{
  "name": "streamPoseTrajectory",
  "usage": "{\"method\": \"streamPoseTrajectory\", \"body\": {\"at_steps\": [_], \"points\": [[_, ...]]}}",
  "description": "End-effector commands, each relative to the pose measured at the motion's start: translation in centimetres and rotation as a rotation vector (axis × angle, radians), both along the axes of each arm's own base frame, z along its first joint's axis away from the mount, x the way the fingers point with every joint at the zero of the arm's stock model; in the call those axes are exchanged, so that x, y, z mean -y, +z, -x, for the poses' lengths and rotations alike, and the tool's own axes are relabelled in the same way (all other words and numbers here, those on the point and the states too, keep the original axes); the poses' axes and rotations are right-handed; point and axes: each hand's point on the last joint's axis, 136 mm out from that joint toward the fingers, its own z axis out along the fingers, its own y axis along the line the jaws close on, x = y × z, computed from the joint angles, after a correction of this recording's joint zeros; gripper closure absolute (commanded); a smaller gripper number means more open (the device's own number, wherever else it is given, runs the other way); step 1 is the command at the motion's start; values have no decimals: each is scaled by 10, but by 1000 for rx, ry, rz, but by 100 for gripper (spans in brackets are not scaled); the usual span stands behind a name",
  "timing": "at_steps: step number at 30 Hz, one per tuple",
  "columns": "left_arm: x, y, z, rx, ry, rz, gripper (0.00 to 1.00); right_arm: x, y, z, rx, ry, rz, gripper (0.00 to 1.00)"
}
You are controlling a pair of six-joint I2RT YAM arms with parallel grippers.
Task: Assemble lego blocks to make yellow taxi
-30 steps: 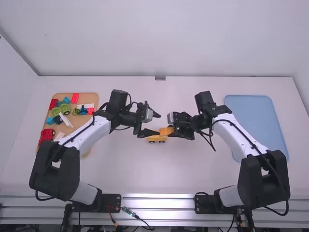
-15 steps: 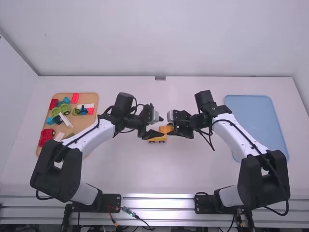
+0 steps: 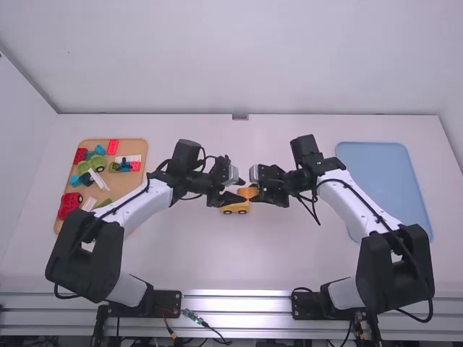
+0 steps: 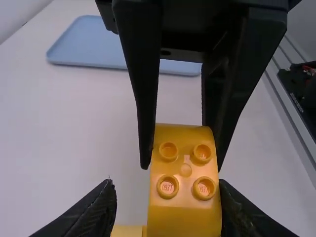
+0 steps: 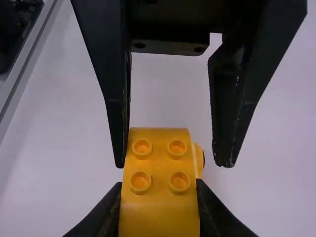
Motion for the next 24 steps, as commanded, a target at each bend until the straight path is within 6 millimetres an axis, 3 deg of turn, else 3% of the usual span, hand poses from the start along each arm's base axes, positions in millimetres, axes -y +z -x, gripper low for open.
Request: {"method": "streamPoseTrajectory", "body": {"at_steps": [1,8,21,24], "points": [[0,1,3,-3,-3,6,51,-4,18,1,33,15,-35,100],[1,2,3,0,-5,8,64,-9,19,3,38,30,-36,100],[1,2,3,0,-6,9,80,-10,20,2,45,30,-43,99],[0,1,3,-1,-2,3,80,-9,20,1,47,27,-44,47]]}}
